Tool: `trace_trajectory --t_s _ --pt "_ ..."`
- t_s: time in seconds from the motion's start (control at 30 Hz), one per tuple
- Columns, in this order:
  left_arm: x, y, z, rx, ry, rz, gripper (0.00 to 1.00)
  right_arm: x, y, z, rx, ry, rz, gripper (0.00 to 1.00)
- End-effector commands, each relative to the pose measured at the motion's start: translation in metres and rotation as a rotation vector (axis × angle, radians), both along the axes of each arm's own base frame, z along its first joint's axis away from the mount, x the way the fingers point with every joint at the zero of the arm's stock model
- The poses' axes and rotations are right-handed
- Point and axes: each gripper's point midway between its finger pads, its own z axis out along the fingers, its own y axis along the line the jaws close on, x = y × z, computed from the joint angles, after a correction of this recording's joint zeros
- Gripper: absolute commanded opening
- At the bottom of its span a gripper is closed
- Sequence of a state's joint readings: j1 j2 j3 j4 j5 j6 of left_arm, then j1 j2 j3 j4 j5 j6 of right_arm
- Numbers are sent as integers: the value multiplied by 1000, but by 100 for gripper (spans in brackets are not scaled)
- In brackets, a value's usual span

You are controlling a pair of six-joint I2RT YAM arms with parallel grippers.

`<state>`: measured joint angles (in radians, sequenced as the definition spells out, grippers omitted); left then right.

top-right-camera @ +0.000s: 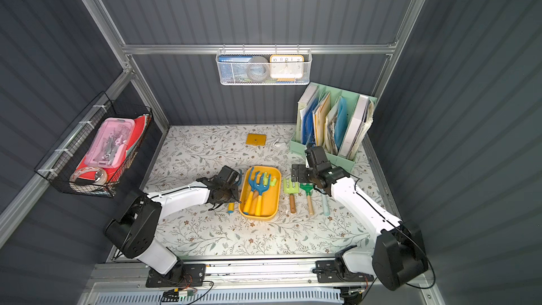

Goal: Take the hand rake out of the storage box
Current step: Place the rake at the center of the board.

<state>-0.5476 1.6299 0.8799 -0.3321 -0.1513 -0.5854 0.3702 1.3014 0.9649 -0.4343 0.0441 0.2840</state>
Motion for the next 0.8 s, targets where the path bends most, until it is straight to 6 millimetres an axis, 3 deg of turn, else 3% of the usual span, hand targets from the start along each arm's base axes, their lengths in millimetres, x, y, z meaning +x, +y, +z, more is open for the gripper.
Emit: trace_trajectory --t_s 0.0,0.17,0.47,0.6,0.77 --pt "-9 8 -6 39 56 -35 23 1 2 3 12 -4 -2 99" --pt "-12 10 -6 42 68 -29 27 3 4 3 22 -4 0 99" --pt "-8 14 0 65 59 -5 42 4 1 8 7 -21 -7 99" --pt "1 13 25 61 17 16 44 4 -2 12 -2 -36 -12 99" --pt "19 12 83 46 -105 55 49 4 -6 18 -12 -59 -26 99"
